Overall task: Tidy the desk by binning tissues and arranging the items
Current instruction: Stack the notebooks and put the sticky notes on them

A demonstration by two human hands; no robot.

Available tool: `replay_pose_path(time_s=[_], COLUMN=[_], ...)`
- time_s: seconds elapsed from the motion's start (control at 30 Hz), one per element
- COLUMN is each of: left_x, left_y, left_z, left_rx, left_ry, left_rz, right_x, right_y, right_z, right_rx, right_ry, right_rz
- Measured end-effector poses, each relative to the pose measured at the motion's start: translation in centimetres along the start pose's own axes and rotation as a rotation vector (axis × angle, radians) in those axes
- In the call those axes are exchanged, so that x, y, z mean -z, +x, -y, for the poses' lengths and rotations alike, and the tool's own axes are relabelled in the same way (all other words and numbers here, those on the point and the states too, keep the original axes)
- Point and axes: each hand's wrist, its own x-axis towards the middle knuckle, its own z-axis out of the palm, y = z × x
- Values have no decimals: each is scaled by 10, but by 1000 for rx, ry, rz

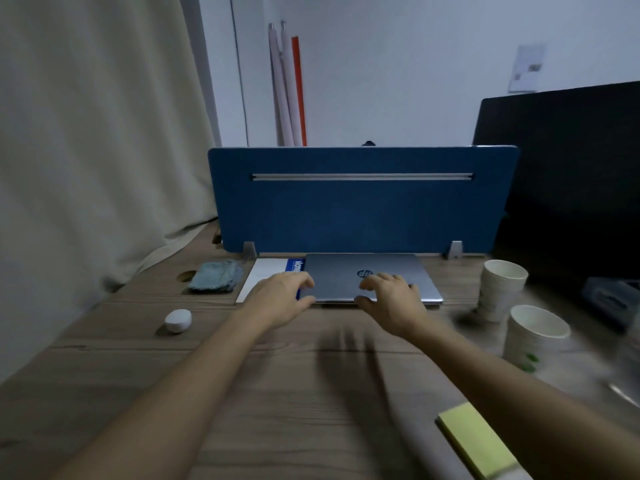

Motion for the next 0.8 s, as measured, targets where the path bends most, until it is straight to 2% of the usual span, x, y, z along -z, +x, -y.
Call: replay_pose_path(time_s=[0.2,0.53,0.8], left_x=[17,4,-43], left_y=[-19,-66,-94], left_z=[-47,-112,-156], left_rx=[71,65,35], left_ry=[-277,-426,-426], left_rz=[36,28,230], right_x=[41,62,54], right_y=[-43,-114,-159], right_z=[-19,-43,-77], right_rx=[-36,-67,-60], right_ry=[83,197,250], right_rz=[-76,-116,-39])
